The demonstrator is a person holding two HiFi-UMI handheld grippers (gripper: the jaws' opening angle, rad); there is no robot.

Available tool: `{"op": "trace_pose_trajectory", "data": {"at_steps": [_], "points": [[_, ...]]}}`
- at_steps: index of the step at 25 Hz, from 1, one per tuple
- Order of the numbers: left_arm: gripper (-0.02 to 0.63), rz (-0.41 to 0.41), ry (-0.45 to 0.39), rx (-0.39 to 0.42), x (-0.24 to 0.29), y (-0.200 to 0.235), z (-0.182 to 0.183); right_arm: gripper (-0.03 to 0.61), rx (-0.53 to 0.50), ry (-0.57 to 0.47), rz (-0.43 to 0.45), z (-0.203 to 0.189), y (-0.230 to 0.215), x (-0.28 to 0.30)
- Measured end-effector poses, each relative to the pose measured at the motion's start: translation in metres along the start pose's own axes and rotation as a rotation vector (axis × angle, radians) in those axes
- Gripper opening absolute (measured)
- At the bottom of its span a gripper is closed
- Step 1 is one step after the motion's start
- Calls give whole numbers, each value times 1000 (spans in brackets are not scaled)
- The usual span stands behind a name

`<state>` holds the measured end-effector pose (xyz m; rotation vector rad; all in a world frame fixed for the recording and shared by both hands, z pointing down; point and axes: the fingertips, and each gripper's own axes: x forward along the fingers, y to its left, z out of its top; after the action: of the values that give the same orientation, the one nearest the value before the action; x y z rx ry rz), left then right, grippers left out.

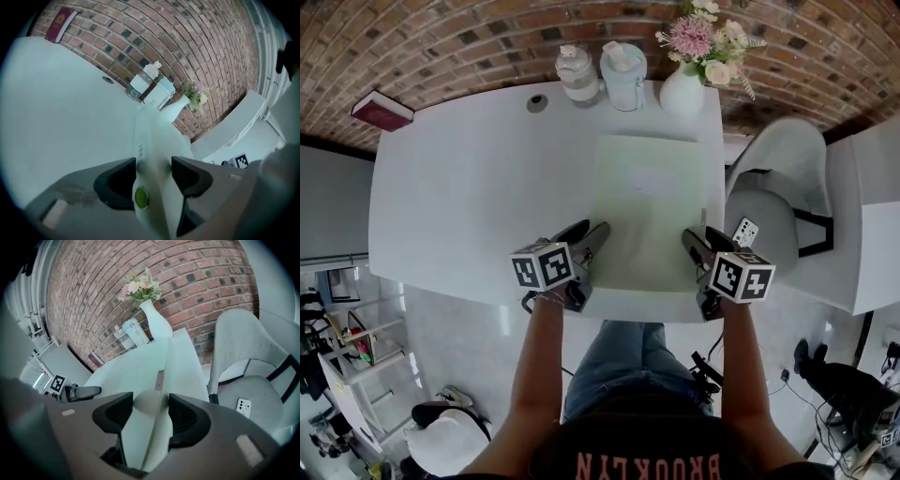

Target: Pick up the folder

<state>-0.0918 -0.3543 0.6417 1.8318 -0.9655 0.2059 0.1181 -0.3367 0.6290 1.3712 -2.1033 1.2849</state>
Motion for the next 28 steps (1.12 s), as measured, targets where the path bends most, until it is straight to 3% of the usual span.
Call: {"op": "trace_pose_trajectory", "data": {"at_steps": [11, 28], "points": [[232, 20, -19, 0, -9, -12, 8, 218, 17, -2, -6, 4, 12, -9], [227, 1, -103, 50, -39, -46, 26, 216, -64, -85, -4, 29, 39, -45]]}}
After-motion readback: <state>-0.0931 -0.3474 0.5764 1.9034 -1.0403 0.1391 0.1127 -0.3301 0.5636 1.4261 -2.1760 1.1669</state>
